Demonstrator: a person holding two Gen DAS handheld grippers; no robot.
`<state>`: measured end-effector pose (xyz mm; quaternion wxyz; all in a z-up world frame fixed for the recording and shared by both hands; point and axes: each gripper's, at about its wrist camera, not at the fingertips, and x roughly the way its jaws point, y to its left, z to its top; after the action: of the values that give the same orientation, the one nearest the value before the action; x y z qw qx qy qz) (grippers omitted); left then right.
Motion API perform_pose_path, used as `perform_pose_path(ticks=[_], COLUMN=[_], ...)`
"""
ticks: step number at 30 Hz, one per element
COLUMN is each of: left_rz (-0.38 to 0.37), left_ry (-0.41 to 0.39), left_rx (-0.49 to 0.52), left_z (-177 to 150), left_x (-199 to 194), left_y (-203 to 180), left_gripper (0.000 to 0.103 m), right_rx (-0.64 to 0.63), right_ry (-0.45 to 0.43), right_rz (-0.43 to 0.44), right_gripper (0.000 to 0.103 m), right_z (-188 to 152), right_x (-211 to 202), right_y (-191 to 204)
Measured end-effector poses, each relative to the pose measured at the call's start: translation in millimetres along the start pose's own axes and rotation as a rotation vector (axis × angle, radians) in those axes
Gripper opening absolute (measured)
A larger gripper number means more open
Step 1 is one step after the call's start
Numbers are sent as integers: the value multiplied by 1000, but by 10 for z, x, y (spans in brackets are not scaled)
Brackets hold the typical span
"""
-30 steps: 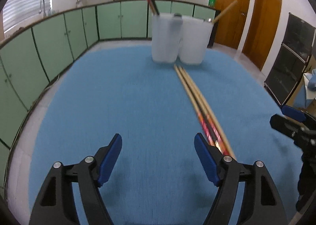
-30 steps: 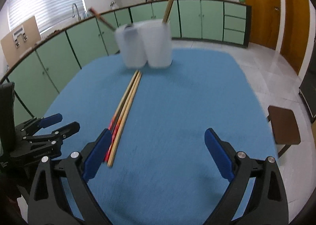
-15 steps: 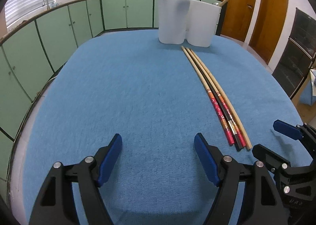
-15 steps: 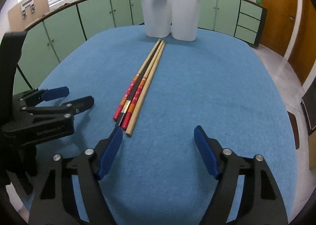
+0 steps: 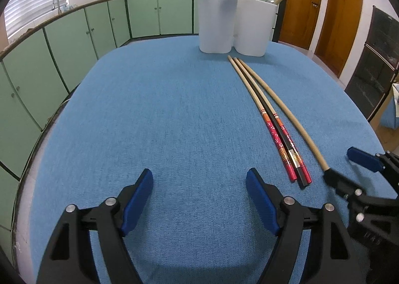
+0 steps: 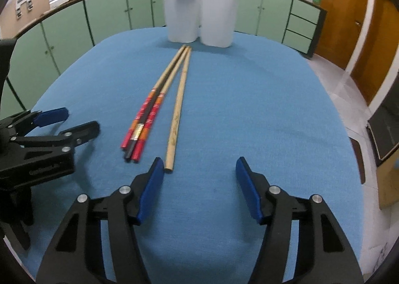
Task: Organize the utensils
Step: 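Grasp a plain wooden chopstick with the right gripper, then grasp a red chopstick with the left gripper while the right gripper holds the wooden one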
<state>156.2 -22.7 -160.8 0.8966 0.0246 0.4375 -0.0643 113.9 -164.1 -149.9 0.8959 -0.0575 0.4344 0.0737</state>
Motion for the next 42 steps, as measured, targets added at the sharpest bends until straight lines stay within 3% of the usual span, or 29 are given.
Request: perform_pose_path(ticks=[4, 11, 21, 28, 37, 42], left_rz=[2, -2, -73, -72, -69, -63], left_ry=[0, -1, 5, 12, 13, 3], left_rx=[3, 8, 80, 131, 113, 84], left_z=[0, 3, -36, -16, 9, -2], left_x=[4, -3, -56, -20, 25, -3], left_y=[-7, -30, -289, -496, -516, -455], left_gripper=[77, 77, 77, 77, 77, 64], right_rx=[10, 0, 36, 82, 99, 97], right_ry=[-14, 9, 1, 0, -1, 5], right_rz=[77, 120, 108, 107, 127, 131], right_gripper=[52, 6, 6, 6, 6, 7], right_z=[3, 12, -23, -43, -65, -70], right_x=[-17, 44, 9, 18, 7, 12], right_y=[-5, 49, -120, -285, -331, -344])
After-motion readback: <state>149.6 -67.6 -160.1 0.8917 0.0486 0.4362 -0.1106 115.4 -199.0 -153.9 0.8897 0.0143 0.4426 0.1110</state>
